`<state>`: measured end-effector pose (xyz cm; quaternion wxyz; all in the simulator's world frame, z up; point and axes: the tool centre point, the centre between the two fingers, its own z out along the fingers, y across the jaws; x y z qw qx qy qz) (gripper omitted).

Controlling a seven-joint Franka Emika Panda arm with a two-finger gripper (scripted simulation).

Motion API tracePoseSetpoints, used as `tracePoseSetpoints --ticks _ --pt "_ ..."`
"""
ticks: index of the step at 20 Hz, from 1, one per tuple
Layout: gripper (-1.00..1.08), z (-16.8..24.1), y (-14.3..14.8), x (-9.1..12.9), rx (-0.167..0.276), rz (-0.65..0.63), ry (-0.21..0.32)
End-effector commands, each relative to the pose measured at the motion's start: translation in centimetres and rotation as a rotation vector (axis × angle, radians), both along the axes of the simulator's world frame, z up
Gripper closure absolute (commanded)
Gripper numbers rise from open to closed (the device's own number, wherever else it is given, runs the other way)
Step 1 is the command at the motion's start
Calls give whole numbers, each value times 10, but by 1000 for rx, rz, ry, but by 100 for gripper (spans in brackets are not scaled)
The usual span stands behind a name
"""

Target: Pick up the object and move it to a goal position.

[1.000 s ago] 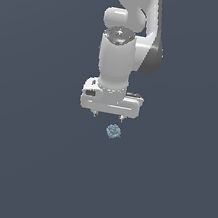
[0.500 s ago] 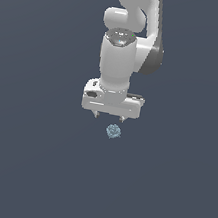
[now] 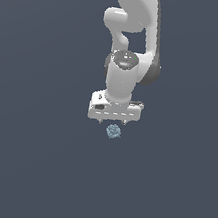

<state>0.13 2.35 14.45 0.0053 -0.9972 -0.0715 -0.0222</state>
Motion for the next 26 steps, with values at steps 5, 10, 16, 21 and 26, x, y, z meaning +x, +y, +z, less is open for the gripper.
tracePoseSetpoints --ticks 5,10,16,21,26 --pt "-92 -39 13 -16 -14 149 29" --pt "-92 -53 18 -23 -18 206 40" --pt "-92 -56 19 -24 -18 209 42" --pt "-92 -71 19 -25 -18 211 42" --pt "-92 -96 19 -26 -18 214 42"
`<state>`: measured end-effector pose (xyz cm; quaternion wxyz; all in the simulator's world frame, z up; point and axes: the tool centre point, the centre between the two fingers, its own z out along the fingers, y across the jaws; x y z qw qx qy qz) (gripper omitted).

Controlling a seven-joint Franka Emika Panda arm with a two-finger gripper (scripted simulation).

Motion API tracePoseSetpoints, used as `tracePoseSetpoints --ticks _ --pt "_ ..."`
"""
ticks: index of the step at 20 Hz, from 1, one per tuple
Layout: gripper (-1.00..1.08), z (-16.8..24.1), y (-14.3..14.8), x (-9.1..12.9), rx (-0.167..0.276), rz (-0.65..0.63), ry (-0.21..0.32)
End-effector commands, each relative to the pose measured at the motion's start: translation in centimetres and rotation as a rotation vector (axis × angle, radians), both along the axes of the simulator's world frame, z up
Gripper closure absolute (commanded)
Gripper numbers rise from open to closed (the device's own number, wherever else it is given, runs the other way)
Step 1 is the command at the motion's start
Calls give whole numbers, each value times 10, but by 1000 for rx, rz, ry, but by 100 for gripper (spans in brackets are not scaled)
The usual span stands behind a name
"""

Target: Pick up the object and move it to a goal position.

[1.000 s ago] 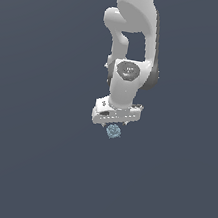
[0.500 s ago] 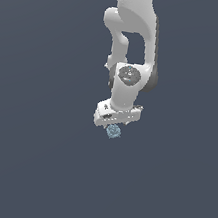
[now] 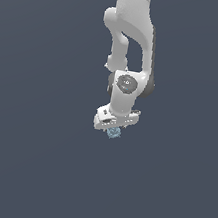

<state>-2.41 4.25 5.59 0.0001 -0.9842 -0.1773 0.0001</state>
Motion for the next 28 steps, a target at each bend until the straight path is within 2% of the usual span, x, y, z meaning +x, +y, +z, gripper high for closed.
tracePoseSetpoints --ticks 1,6,7,20,28 --pt "-92 -10 0 0 0 1 0" --pt "-92 -17 0 1 0 2 0" --pt "108 -17 0 1 0 2 0" --pt "108 -13 0 1 0 1 -1" --pt "108 23 9 4 -1 2 -1"
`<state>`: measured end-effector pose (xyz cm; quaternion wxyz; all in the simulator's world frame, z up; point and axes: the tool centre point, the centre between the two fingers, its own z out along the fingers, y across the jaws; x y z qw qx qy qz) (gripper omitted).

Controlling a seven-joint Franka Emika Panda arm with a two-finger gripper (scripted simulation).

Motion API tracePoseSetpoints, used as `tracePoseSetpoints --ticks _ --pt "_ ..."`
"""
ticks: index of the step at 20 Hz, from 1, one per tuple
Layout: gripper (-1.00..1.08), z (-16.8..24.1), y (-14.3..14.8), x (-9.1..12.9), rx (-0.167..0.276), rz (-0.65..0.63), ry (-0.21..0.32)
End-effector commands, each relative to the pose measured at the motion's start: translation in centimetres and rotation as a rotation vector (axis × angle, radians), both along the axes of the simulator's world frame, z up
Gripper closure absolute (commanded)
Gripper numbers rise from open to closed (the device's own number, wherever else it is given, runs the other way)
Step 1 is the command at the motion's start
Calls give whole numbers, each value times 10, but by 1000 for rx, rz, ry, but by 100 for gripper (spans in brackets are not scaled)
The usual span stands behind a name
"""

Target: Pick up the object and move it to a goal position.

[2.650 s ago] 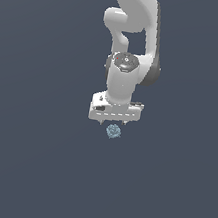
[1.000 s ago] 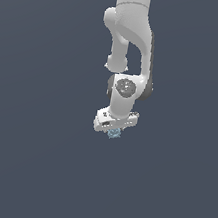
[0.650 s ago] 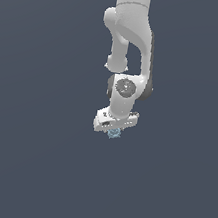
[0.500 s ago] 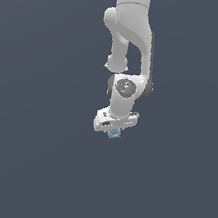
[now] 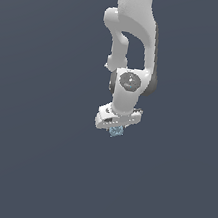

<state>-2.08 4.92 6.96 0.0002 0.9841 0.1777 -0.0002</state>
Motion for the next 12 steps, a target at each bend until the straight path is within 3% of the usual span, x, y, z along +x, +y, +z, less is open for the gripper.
tracePoseSetpoints --ticks 1,12 --pt "108 17 4 2 0 1 -1" --pt "108 129 32 13 0 1 -1"
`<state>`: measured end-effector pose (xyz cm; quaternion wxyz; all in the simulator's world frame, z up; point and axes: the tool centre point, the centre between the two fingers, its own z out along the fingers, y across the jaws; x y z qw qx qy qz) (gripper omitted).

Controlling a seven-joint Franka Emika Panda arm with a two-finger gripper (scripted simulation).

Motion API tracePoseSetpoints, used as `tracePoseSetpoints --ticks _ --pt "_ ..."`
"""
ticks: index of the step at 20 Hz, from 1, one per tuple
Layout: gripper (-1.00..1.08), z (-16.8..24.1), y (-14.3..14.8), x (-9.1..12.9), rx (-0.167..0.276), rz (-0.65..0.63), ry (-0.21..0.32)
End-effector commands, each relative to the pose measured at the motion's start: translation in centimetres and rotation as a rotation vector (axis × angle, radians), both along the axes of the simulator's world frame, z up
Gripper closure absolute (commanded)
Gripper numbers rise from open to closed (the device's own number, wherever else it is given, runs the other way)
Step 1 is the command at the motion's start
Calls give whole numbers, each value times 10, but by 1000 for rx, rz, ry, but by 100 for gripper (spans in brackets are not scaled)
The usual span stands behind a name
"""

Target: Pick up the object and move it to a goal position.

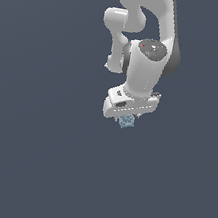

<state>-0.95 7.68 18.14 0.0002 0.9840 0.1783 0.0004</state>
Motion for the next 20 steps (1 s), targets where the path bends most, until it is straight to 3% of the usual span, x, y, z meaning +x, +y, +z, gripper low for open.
tracePoseSetpoints --ticks 1,10,20 --pt "108 28 7 3 0 0 0" --pt "108 99 24 12 0 0 1" --pt "108 123 31 18 0 0 1"
